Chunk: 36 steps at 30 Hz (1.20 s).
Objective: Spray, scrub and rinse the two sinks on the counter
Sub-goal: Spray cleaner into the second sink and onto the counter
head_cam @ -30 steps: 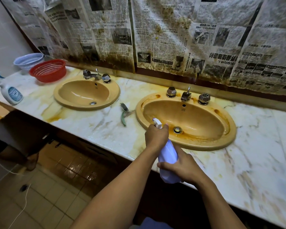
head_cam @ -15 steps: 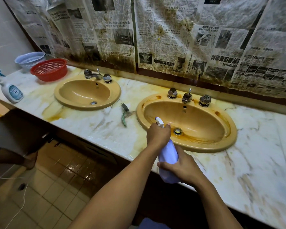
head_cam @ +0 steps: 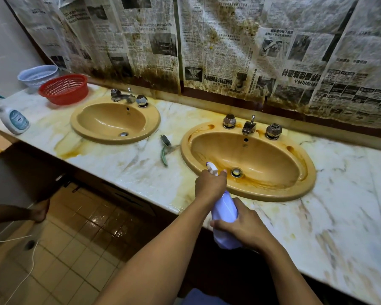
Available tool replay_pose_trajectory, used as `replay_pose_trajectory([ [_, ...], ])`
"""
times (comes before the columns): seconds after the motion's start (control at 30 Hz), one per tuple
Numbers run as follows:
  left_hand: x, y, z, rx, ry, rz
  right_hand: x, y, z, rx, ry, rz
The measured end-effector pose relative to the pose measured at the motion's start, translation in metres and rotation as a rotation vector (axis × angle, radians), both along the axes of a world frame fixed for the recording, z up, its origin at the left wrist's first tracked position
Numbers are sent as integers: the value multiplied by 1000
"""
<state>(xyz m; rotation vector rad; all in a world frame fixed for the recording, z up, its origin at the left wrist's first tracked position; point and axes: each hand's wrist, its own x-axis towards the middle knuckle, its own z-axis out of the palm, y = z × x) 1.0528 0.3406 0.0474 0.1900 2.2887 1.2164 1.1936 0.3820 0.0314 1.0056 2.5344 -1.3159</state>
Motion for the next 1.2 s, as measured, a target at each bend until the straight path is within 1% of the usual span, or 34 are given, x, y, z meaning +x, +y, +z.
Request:
replay_pose_trajectory([
  [0.07, 3, 2, -1, 48, -32, -11, 1, 3, 0, 3, 5, -19],
  [0.17, 7, 7, -3, 66, -63, -31, 5, 6, -1, -19, 31, -45],
  [0.3, 7, 12, 0, -46, 24, -15, 8, 8, -2, -44, 26, -28],
  [0.4, 8, 14, 0, -89, 31, -12, 10, 8, -3, -39, 17, -17],
  [0.57, 15, 16, -4, 27, -28, -11, 14, 12, -3, -50, 31, -37],
  [0.67, 17, 19, -6, 48, -46, -21, 18, 15, -3, -49, 46, -57],
  [0.77, 20, 21, -5, 24, -28, -17, 21, 17, -5, -63, 43, -66],
  [0.93, 23, 23, -1, -82, 28, -24, 26, 15, -8, -60, 28, -46],
  [1.0, 26, 23, -1, -67, 14, -30, 28, 15, -8, -57, 28, -60],
  [1.2, 36, 33, -4, 60, -49, -73, 37, 23, -8, -46, 46, -117],
])
